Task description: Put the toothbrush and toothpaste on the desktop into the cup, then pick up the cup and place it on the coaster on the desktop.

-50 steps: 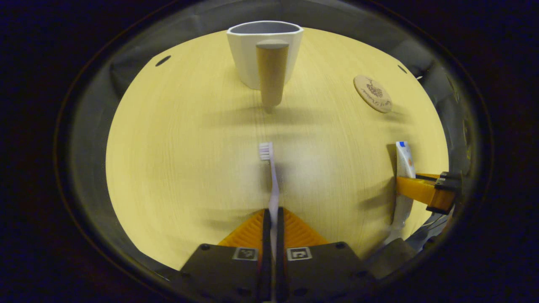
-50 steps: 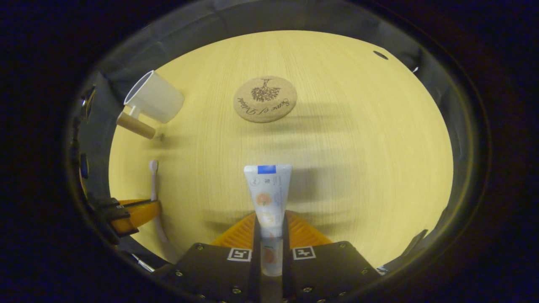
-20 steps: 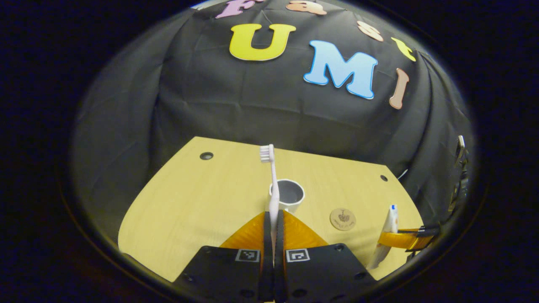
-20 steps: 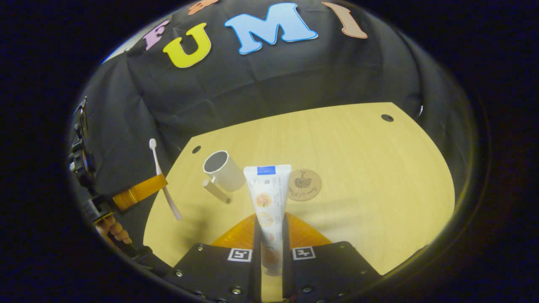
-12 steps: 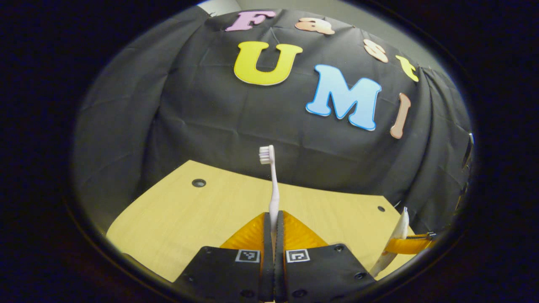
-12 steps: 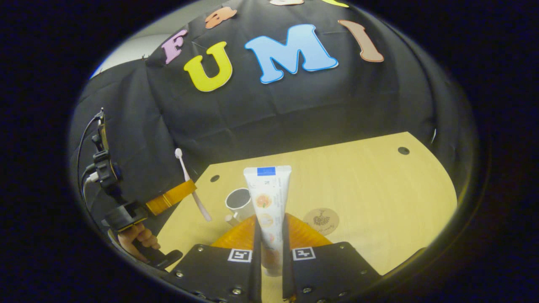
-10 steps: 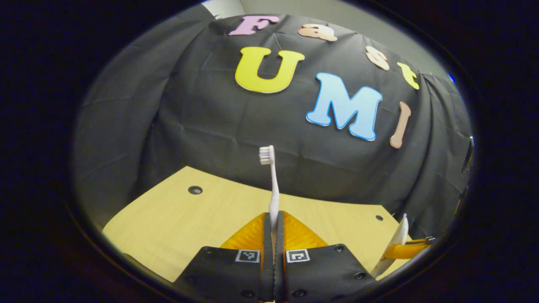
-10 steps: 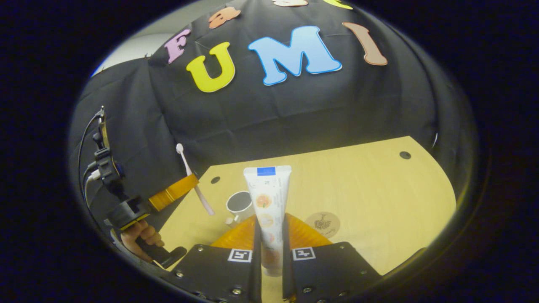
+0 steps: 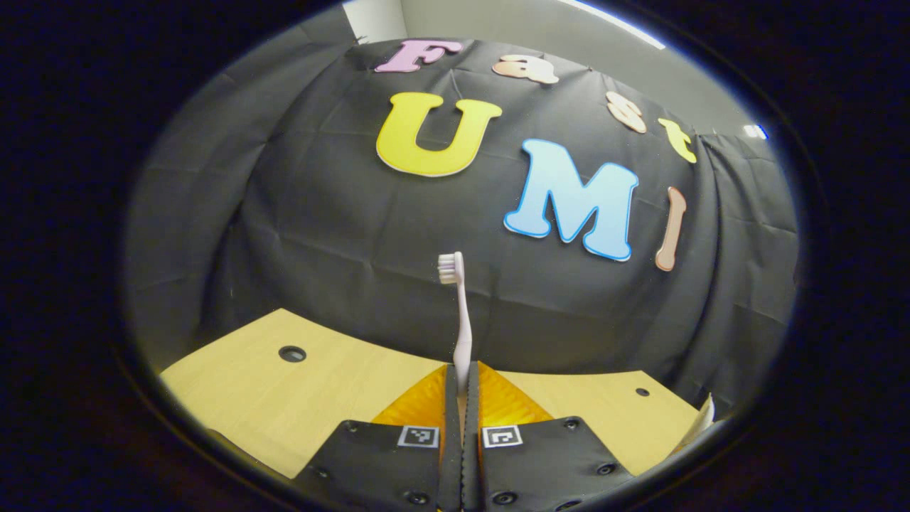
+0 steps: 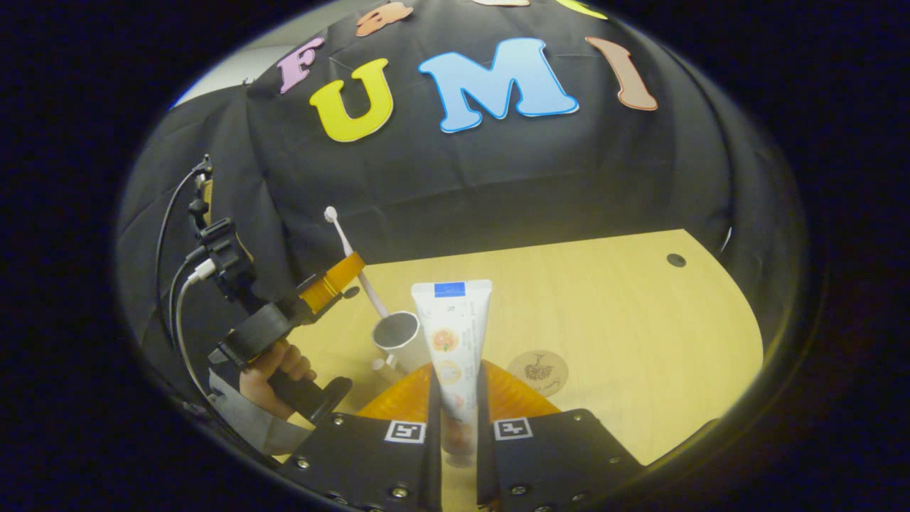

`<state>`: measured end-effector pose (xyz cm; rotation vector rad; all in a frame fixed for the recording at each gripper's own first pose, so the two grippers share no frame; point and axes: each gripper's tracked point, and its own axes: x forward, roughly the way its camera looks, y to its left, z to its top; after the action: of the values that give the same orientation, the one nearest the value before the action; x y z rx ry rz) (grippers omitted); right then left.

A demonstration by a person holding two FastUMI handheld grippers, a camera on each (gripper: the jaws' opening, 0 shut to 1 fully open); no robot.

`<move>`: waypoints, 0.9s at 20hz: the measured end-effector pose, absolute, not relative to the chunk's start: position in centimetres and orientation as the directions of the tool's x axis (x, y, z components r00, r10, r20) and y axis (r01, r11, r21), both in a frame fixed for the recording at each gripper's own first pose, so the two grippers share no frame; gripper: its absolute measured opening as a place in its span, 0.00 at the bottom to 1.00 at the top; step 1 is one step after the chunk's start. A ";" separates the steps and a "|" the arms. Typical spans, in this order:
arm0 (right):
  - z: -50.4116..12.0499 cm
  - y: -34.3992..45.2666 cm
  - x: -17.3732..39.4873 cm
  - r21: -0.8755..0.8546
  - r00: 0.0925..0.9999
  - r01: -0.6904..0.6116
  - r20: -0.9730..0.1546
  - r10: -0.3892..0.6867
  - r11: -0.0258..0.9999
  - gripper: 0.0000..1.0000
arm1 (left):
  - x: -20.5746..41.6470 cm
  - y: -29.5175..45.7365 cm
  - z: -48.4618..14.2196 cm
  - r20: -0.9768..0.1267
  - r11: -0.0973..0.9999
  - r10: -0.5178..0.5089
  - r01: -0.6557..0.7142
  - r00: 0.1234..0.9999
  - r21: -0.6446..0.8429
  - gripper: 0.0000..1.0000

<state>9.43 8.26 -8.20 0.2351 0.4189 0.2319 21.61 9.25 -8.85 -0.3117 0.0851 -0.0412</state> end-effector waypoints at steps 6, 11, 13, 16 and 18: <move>-9.1 8.0 9.9 0.282 0.875 -0.149 -0.408 0.259 0.948 0.20 | 22.7 8.4 -13.0 -0.136 0.965 -0.068 0.031 0.988 -0.261 0.08; -9.3 8.7 10.4 0.306 0.863 -0.150 -0.424 0.275 0.940 0.20 | 22.9 8.0 -14.8 -0.172 0.968 -0.090 0.046 0.981 -0.248 0.13; -9.4 9.0 10.4 0.305 0.858 -0.154 -0.429 0.280 0.940 0.20 | 22.5 7.7 -14.9 -0.176 0.965 -0.102 0.054 0.979 -0.257 0.15; -9.3 9.5 10.4 0.306 0.852 -0.163 -0.436 0.290 0.938 0.20 | 22.0 7.4 -14.8 -0.186 0.962 -0.127 0.075 0.974 -0.264 0.27; -9.1 9.6 10.6 0.312 0.853 -0.166 -0.431 0.295 0.935 0.20 | 21.7 7.2 -14.8 -0.197 0.958 -0.146 0.089 0.969 -0.272 0.44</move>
<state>10.60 9.62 -9.08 0.2700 0.4937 0.2458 21.69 7.18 -14.79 -0.2653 0.2178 -0.1198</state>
